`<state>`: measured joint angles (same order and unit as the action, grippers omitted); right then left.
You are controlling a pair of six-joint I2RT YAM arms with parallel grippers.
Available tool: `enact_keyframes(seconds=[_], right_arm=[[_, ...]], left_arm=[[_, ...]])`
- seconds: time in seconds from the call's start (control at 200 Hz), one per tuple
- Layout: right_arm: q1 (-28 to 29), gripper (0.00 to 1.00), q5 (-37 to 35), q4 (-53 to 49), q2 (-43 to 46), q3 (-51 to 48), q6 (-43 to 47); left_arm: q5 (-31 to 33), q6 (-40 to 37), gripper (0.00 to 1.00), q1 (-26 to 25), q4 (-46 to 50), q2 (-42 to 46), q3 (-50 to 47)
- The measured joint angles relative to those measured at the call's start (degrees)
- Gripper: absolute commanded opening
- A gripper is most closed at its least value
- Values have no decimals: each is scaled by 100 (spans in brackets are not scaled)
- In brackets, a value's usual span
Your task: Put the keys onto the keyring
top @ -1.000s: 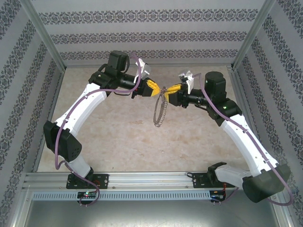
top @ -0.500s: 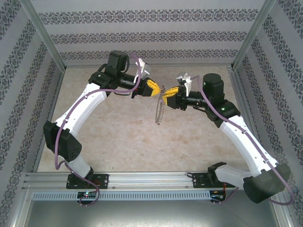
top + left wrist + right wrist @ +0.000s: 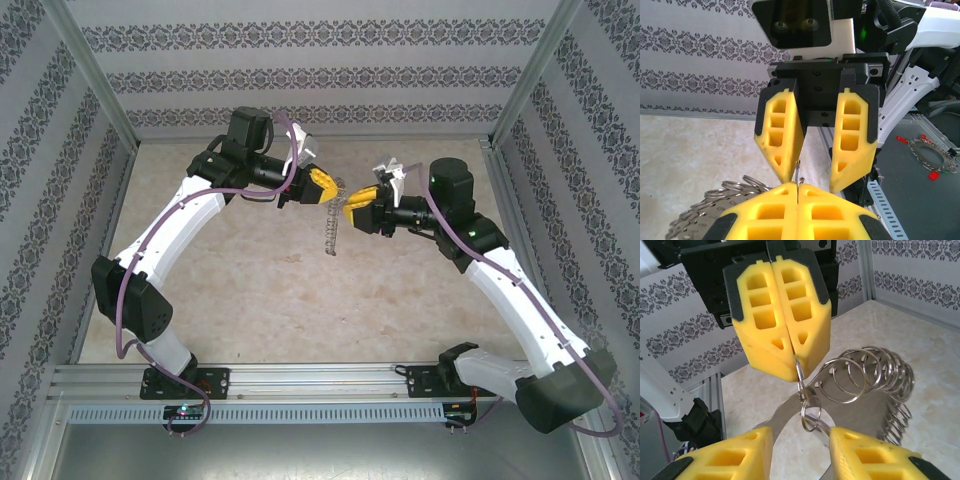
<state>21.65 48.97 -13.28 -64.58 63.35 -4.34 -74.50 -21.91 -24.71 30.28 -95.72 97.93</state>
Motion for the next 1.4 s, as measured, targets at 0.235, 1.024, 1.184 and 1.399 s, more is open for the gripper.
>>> enact_keyframes(seconds=[0.235, 1.024, 1.184, 1.399], right_arm=[[76, 30, 0, 7, -157, 0, 13], [444, 0, -109, -151, -487, 293, 168], [564, 2, -107, -243, -614, 452, 208], [629, 34, 0, -442, -678, 560, 385]], left_arm=[[-2, 15, 0, 0, -17, 0, 0], [-24, 144, 0, 7, -37, 83, -68], [-26, 144, 0, 7, -87, 109, -70], [22, 144, 0, 7, -232, 116, -70]])
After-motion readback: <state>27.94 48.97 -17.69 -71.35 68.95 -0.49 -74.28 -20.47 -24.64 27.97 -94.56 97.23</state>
